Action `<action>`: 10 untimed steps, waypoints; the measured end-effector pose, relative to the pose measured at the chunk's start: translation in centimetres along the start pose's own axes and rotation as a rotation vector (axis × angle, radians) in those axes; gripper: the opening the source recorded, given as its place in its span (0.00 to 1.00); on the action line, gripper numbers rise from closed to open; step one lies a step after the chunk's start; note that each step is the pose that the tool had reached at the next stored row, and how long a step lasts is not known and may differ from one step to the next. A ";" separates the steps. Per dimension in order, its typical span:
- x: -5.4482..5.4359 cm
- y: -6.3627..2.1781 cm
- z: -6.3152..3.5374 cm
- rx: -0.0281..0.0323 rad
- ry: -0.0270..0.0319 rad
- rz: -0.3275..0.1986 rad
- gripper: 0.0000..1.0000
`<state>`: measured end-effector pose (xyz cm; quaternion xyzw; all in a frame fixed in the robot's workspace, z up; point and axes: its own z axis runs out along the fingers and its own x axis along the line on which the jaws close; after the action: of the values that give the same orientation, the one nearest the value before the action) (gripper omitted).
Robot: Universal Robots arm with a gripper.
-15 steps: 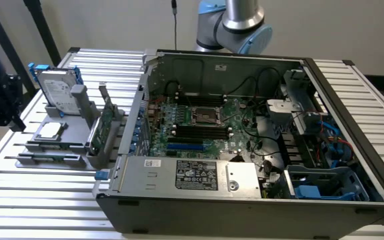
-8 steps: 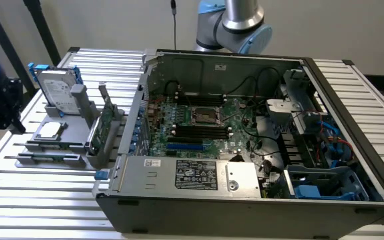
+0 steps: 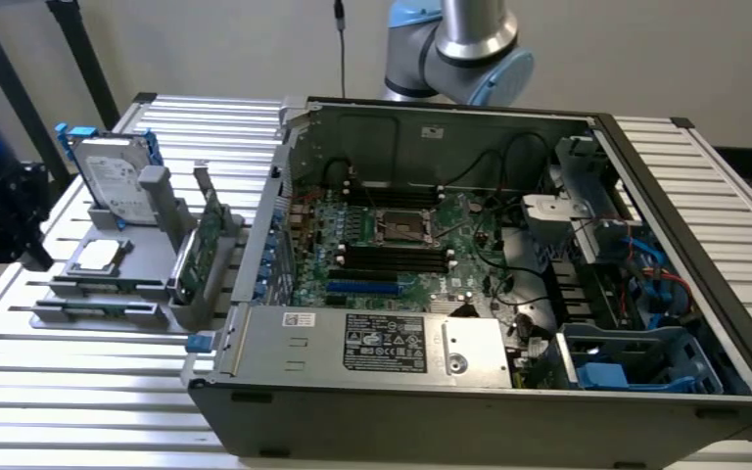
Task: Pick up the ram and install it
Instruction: 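Pick up the ram and move it above insertion slot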
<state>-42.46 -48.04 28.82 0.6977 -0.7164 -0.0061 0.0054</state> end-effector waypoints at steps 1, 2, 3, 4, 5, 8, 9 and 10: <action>0.0 -0.15 0.09 0.0001 -0.0015 0.000 0.11; 0.1 -0.31 0.17 0.0000 -0.0028 0.000 0.11; 0.1 -0.46 0.27 0.0000 -0.0040 0.000 0.11; 0.1 -0.58 0.38 0.0002 -0.0052 0.000 0.11; 0.1 -0.69 0.48 0.0001 -0.0062 0.000 0.11; 0.1 -1.09 0.79 0.0001 -0.0085 0.000 0.11; 0.1 -1.20 0.91 0.0000 -0.0091 0.000 0.11; 0.1 -1.30 1.03 -0.0001 -0.0096 0.000 0.11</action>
<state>-41.19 -48.20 27.77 0.6977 -0.7163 -0.0094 0.0019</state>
